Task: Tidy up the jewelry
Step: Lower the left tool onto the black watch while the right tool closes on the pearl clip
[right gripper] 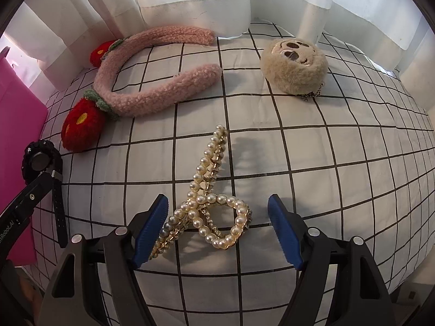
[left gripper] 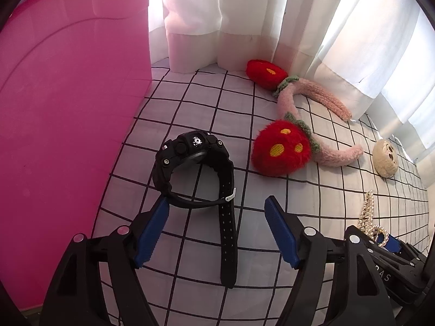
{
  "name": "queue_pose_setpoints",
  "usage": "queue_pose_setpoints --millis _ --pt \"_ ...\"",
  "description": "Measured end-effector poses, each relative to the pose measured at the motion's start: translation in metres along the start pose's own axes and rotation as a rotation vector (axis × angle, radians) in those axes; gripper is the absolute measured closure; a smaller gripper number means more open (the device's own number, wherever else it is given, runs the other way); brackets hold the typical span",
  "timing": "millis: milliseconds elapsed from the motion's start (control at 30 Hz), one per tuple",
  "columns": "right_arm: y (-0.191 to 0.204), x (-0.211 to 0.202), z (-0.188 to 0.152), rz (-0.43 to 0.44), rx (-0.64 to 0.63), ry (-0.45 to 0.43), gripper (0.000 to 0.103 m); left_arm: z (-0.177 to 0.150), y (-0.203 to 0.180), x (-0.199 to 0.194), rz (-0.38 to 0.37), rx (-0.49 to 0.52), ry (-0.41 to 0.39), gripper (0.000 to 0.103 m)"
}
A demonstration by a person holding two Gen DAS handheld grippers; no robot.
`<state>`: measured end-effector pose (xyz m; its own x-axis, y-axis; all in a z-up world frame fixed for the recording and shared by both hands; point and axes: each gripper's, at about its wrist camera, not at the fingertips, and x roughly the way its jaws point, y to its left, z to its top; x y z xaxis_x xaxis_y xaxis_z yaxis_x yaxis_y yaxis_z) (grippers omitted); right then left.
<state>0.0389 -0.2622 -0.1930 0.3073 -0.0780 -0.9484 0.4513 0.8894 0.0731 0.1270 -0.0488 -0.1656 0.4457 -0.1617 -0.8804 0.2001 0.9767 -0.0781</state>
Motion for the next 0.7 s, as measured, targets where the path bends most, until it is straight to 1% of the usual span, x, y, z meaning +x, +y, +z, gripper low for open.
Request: queue_pose_setpoints --millis 100,233,367,500,700 --pt "0.001 0.001 0.000 -0.017 -0.014 -0.007 0.031 0.001 -0.001 0.004 0.015 -0.001 0.002 0.031" --pt "0.007 0.003 -0.002 -0.053 -0.048 -0.016 0.030 0.001 -0.004 0.009 0.080 0.013 -0.012 0.030" --pt "0.010 0.003 -0.003 -0.054 -0.053 -0.024 0.027 0.003 -0.003 0.019 0.107 0.003 -0.002 0.030" --pt "0.013 0.002 -0.006 -0.060 -0.056 -0.037 0.025 0.007 -0.001 0.032 0.119 -0.016 0.019 0.030" --pt "0.008 0.005 -0.005 -0.060 -0.059 -0.053 0.024 0.010 -0.002 0.042 0.126 -0.013 0.027 0.030"
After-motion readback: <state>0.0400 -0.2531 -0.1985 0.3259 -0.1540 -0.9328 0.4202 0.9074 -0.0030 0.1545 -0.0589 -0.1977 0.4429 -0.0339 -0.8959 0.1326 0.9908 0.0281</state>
